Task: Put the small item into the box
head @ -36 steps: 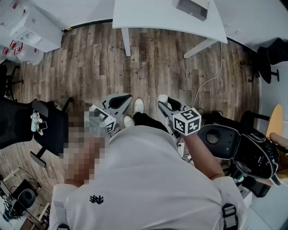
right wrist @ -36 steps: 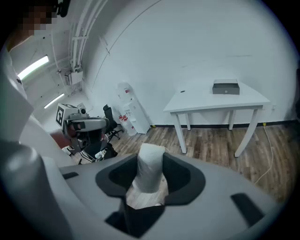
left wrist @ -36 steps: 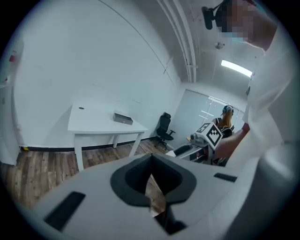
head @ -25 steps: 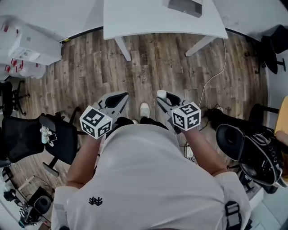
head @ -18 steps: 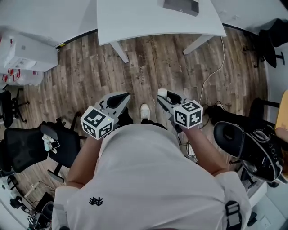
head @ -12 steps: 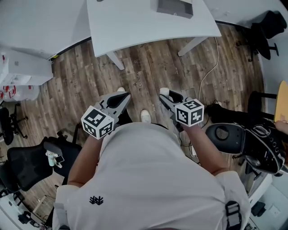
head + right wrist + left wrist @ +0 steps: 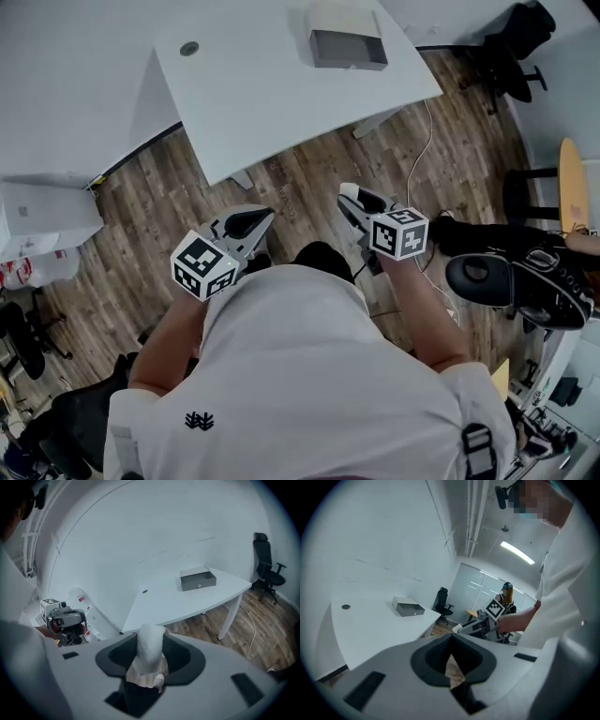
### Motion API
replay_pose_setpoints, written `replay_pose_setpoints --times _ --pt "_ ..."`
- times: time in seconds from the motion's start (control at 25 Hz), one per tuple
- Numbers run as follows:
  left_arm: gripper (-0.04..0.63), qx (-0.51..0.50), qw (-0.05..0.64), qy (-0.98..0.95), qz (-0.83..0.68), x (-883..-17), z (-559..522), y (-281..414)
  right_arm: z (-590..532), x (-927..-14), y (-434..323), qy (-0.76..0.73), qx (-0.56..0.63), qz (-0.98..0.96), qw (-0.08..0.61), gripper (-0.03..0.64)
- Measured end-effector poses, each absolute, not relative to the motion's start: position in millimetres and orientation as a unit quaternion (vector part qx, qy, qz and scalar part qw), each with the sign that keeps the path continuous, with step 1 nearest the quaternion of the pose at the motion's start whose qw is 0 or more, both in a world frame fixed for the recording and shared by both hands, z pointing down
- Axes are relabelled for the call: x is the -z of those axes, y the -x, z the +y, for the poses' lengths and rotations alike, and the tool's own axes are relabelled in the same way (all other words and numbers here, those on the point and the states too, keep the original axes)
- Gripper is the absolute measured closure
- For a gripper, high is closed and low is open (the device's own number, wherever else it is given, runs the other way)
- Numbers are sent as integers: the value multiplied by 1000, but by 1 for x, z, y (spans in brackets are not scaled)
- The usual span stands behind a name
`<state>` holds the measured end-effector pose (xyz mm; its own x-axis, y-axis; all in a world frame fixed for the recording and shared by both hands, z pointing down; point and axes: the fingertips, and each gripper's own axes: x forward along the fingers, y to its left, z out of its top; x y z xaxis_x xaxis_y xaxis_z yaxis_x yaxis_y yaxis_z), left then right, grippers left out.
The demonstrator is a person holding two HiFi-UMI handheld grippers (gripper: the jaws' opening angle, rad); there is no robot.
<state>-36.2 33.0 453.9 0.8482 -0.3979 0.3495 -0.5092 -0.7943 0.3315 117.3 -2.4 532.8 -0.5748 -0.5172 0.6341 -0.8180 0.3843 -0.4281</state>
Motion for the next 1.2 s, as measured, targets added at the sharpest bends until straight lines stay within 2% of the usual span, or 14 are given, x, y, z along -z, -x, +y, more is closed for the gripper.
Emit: replay_pose_setpoints --times 0.4,0.8,1.2 --pt "588 -128 217 -944 -215 -462 -13 49 -79 -528 -126 -467 -379 -777 184 442" --pt "588 -122 206 -933 -268 -449 -89 54 -205 -531 -160 -485 -389 -767 156 442" --pt "588 -114 198 -921 -314 -436 -127 53 -313 -542 -175 -491 -382 -764 170 442"
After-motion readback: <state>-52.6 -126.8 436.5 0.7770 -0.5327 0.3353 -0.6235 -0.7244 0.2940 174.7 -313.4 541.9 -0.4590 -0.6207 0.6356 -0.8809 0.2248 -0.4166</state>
